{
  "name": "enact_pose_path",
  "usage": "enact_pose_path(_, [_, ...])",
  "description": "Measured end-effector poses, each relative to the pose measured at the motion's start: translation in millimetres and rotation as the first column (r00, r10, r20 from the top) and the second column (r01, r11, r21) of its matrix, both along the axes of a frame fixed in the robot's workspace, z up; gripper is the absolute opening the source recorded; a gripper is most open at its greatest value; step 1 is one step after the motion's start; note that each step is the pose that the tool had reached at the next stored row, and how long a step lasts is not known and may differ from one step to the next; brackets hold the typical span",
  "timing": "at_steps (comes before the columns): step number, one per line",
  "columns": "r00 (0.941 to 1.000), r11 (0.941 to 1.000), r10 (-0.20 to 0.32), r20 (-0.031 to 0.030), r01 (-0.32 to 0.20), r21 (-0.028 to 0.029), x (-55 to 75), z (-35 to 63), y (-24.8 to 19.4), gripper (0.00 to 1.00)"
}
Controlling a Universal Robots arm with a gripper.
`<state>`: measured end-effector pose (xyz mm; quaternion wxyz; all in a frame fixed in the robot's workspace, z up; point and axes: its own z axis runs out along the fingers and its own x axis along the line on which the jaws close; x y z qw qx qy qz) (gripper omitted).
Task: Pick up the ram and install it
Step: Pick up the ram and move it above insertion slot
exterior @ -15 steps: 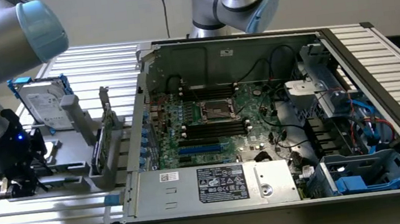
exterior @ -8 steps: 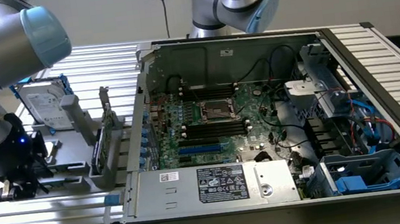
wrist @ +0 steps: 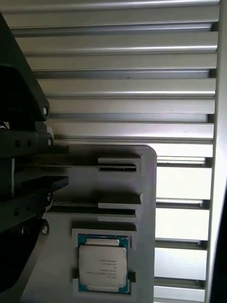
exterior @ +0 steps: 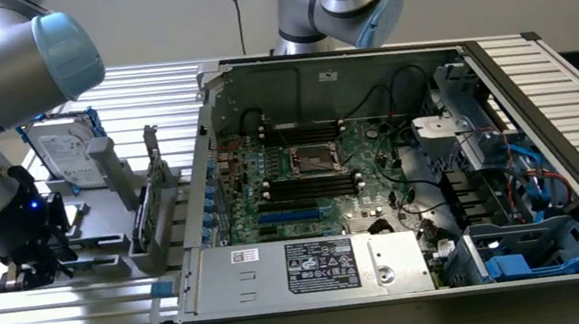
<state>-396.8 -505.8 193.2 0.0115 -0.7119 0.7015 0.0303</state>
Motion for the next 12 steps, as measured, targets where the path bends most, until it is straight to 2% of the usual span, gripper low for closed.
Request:
enact_pose_path(6, [1.0000,1.0000,0.000,-0.0006,0.000,0.0054,1.1,0.0,0.0,0.31])
enact_pose_path(7, [1.0000,1.0000,0.000,-0.0007,0.000,0.0068,1.3,-0.1,0.0,0.24])
enact_pose_path(12, [1.0000,0.9999,0.000,-0.0024,0.000,0.0145,1.8,0.1,0.0,0.24])
